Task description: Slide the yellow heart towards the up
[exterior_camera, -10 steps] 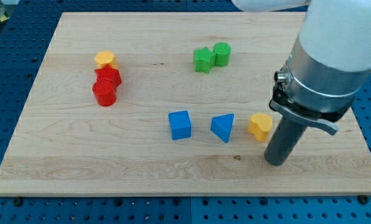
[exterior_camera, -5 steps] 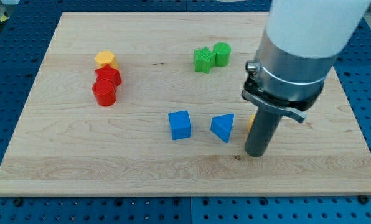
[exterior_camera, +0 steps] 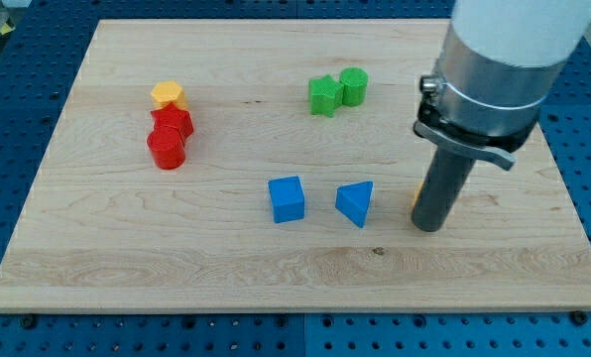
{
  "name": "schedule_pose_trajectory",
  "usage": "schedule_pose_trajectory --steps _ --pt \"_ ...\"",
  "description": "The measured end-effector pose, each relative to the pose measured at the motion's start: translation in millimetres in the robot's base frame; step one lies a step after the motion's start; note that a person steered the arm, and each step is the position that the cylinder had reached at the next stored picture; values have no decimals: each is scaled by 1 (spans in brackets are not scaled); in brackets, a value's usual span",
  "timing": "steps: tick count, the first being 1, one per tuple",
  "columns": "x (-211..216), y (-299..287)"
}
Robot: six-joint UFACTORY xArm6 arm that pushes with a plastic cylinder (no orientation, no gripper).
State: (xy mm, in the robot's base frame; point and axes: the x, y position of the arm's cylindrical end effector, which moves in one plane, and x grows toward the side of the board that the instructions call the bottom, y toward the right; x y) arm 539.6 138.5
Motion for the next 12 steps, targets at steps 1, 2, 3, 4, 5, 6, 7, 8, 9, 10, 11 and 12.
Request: schedule_pose_trajectory --steps 1,2,3,4,5,6,7,8,9,10,11,12 --pt "-3 6" --pt "-14 14" --pt "-25 27" --pt "-31 41" --pt "-38 46" --pt "-44 46" --pt "-50 45" --pt "-61 42" --pt "-74 36" --pt "-86 25" --pt "-89 1" --pt "-89 -35"
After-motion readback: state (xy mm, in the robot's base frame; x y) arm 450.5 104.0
